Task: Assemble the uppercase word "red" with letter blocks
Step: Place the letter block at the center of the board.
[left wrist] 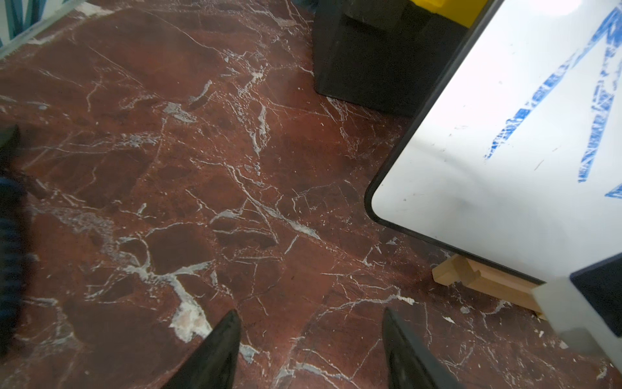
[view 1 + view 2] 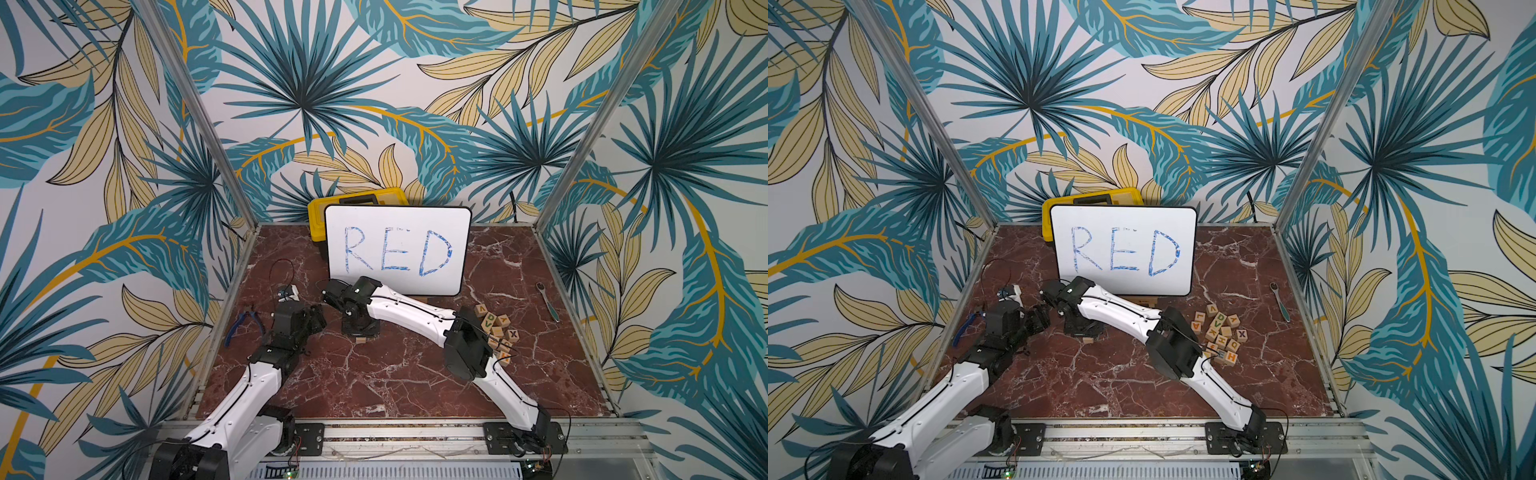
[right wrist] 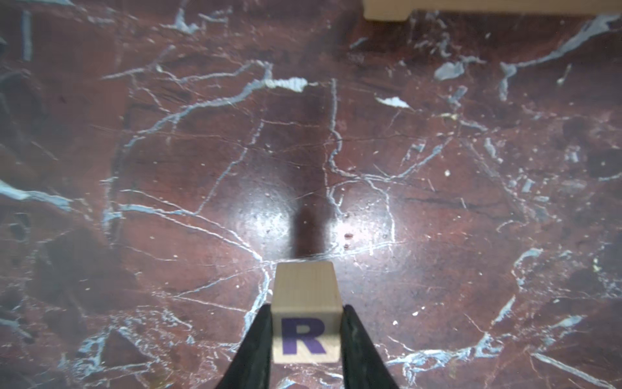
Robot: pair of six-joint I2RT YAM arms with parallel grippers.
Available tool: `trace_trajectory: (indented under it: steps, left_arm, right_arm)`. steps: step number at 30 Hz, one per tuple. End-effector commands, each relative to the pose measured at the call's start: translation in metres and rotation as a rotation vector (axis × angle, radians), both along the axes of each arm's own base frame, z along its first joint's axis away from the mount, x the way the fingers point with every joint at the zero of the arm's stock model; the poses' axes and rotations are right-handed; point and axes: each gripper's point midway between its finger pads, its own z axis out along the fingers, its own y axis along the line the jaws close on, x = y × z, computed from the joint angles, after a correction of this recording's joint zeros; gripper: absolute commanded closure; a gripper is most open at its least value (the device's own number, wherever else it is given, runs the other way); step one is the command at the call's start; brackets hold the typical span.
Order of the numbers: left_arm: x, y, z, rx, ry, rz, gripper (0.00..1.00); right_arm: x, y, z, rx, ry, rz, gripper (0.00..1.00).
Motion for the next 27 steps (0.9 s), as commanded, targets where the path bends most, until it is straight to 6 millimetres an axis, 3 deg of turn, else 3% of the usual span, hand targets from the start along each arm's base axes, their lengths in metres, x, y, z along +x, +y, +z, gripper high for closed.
trace_trajectory:
  steps: [1, 27]
  left_arm:
    - [-0.005, 0.004, -0.004, -0.018, 0.004, 0.016, 0.33]
    - [-0.008, 0.007, -0.008, -0.021, 0.007, 0.026, 0.33]
  right_arm:
    - [-0.005, -0.008, -0.010, -0.049, 0.031, -0.022, 0.68]
    - [-0.009, -0.006, -0.033, -0.062, 0.073, -0.042, 0.67]
